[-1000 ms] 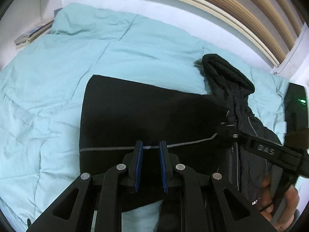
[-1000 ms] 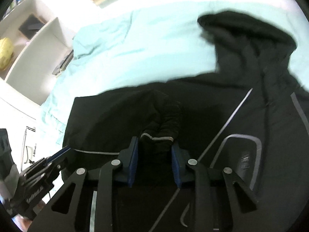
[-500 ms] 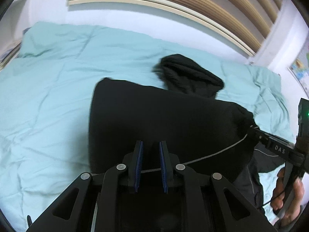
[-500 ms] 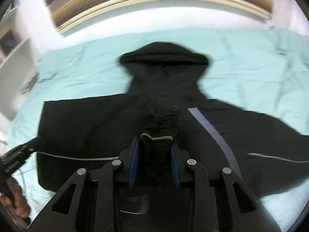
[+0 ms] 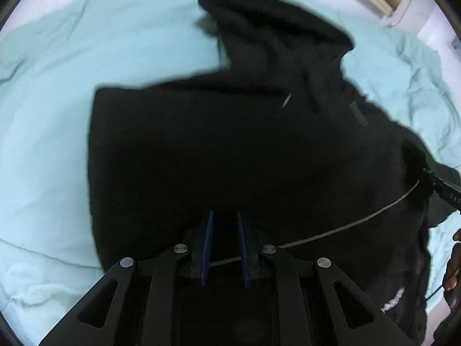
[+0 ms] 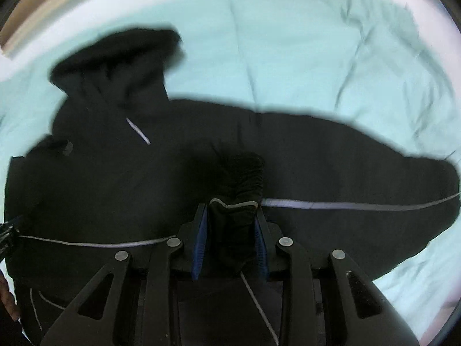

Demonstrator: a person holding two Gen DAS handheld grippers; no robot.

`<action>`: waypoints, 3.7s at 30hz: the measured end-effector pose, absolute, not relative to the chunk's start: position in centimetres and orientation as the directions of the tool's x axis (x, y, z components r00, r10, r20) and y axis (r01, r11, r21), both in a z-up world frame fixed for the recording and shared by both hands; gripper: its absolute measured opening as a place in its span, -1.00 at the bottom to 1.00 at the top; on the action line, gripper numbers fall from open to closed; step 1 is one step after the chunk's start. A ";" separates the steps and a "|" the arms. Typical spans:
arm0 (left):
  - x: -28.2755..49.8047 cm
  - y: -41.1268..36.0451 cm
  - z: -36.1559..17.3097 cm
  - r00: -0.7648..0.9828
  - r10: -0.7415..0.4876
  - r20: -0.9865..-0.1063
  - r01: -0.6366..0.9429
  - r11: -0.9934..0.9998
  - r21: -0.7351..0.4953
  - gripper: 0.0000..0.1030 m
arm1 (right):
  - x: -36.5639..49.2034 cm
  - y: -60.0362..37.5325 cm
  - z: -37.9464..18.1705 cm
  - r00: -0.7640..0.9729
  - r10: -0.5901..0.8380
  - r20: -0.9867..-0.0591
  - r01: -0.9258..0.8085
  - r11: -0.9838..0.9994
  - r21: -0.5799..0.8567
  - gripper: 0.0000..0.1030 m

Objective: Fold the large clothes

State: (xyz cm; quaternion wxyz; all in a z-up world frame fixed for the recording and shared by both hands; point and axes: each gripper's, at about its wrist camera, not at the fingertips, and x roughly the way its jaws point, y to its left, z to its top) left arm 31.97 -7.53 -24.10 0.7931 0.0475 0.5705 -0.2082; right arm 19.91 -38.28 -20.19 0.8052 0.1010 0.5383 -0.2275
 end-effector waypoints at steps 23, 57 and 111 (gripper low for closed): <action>28.6 -5.3 -23.5 0.300 -0.228 -0.926 0.384 0.918 -0.102 -0.36 | 20.6 -30.7 -19.7 0.398 -0.202 -0.895 0.331 0.941 -0.066 0.39; 5.6 -3.7 -10.8 0.333 -0.370 -0.867 0.504 0.847 -0.168 -0.35 | -5.6 -32.1 -10.4 0.397 -0.173 -0.901 0.585 0.804 0.103 0.24; 5.8 -29.4 -12.5 0.282 -0.222 -0.934 0.410 0.908 -0.092 -0.29 | -8.1 -79.8 -13.9 0.551 -0.194 -0.812 0.695 0.644 0.318 -0.67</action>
